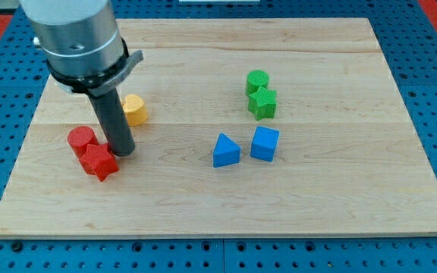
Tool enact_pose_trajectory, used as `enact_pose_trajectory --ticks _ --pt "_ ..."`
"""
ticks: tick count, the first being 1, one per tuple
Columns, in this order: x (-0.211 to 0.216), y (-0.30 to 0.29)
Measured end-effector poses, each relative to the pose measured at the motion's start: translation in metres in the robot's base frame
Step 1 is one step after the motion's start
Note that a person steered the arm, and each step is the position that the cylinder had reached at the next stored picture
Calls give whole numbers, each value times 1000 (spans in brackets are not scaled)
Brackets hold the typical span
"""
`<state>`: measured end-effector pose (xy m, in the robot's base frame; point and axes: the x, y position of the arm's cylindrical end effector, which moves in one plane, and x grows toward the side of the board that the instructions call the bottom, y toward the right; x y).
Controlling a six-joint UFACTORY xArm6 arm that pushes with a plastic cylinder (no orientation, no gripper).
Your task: Push red circle diagonally above red star
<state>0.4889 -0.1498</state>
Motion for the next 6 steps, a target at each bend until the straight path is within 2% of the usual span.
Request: enact_pose_trajectory --ticks 1,2,3,5,6 --pt "34 -47" --pt "21 -9" --pt "-13 33" --pt "-13 -97" --pt "-14 -99"
